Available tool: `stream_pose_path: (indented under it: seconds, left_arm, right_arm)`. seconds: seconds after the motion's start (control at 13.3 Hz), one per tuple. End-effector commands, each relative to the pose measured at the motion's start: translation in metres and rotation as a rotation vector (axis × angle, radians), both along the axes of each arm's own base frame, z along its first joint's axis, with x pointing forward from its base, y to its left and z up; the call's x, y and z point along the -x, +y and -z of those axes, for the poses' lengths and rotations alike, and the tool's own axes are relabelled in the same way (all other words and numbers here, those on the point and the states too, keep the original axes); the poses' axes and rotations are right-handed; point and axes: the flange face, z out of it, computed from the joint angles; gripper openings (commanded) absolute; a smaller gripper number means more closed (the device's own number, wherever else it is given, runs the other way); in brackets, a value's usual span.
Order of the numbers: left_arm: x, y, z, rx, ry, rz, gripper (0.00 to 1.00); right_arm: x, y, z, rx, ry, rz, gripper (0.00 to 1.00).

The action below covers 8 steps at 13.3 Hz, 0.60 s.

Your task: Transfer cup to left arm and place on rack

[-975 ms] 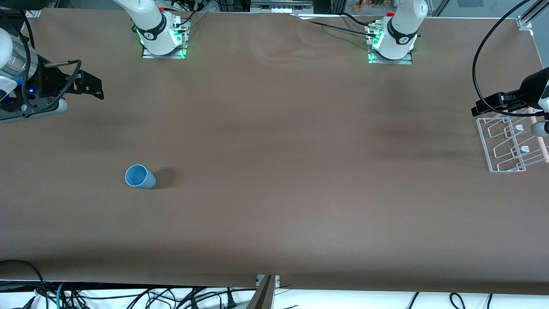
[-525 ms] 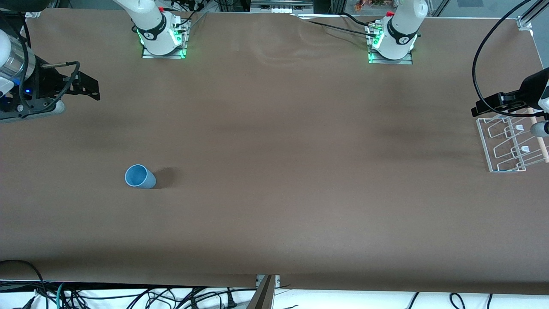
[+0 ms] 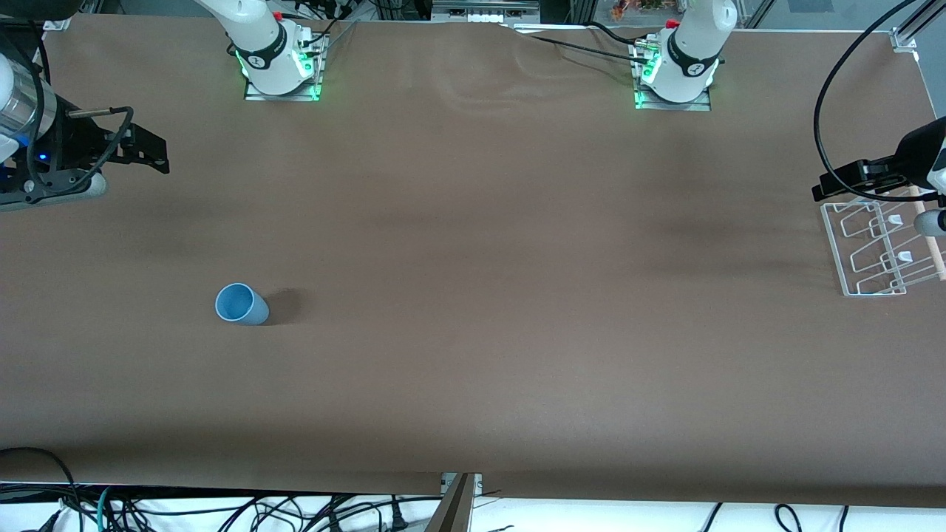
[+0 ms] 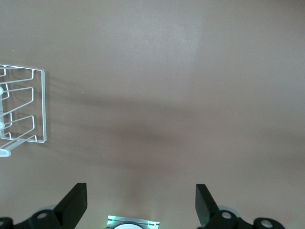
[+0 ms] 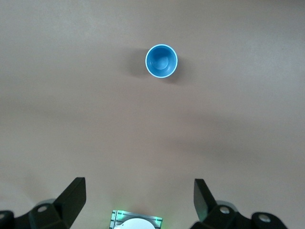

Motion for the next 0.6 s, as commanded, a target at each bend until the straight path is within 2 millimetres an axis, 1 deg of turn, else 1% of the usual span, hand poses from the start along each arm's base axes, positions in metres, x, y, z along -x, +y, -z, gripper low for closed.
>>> stream_pose_path:
  seconds: [0.0,0.53]
  left_arm:
    - [-0.0034,0.0014,-0.0066,-0.001,-0.013,0.015,1.0]
    - [-0.0038,0.0014,-0.0058,-0.001,-0.011,0.015,1.0]
  right_arm:
    - [0.0007,-0.0027,-0.0094,0.008,-0.013,0.003,1.0]
    - [0.0017,-0.0019,-0.0104,0.001,-0.014,0.016,1.0]
